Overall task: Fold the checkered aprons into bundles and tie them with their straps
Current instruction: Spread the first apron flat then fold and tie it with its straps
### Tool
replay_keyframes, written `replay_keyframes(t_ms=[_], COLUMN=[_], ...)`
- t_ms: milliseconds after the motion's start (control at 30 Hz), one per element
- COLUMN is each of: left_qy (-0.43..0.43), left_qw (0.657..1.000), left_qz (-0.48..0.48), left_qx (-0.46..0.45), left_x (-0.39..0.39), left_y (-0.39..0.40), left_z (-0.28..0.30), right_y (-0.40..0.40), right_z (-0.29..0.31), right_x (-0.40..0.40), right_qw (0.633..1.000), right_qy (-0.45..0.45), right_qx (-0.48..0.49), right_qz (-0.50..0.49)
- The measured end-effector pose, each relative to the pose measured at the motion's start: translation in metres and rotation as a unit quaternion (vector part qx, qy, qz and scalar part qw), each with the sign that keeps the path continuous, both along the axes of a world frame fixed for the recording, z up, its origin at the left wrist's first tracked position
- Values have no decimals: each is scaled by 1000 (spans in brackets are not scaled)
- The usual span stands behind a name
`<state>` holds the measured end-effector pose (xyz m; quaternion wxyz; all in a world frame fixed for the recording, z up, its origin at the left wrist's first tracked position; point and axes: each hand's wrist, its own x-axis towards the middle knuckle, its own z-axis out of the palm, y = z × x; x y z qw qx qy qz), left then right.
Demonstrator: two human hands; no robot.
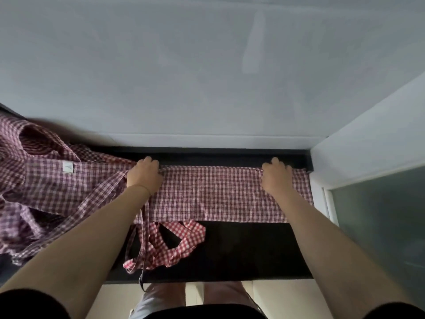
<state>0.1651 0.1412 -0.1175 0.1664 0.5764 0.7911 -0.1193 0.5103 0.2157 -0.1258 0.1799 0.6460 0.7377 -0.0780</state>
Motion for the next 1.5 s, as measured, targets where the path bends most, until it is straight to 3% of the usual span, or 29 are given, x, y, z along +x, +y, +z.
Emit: replay_keyframes(t_ms=[167,233,300,400,567,733,867,1000,1100,1167,1267,1333,1500], left_qy=[88,137,167,111,88,91,64,13,11,23,8,-4,-82], left_qw=[975,965,962,970,984,987,993,999,997,999,997,994,987], left_qz=[-32,-56,-121,-171,-130,-109,-83,-28,-22,-36,-29,-23,-24], left_qx=[-202,-217,-180,-130,-79,-69,-50,-41,-66,-31,67,103,138], left_x=[-2,3,17,43,60,63,63,61,58,54,50,52,72], left_y=[-2,1,2,-1,-11,-12,-13,-11,-5,-1,5,2,-31], left_z=[20,23,24,15,1,-3,-6,-6,-1,0,0,0,4], right_y=[-3,-6,-8,-12,-17,-18,-16,-17,-11,-4,1,-1,-44], right_z=[10,15,20,22,25,31,26,19,21,25,32,30,15], right_x=[-14,-15,-10,8,45,57,51,55,56,55,49,32,-53], right_qw=[995,993,993,993,991,988,991,995,988,990,986,984,973], right_qy=[-39,-68,-88,-99,-101,-133,-106,-31,-50,-89,-147,-115,130], right_qx=[-76,-68,-54,-56,-83,-74,-77,-97,-145,-112,48,122,156], right_qz=[48,66,59,30,-17,6,33,-19,-15,8,55,63,111])
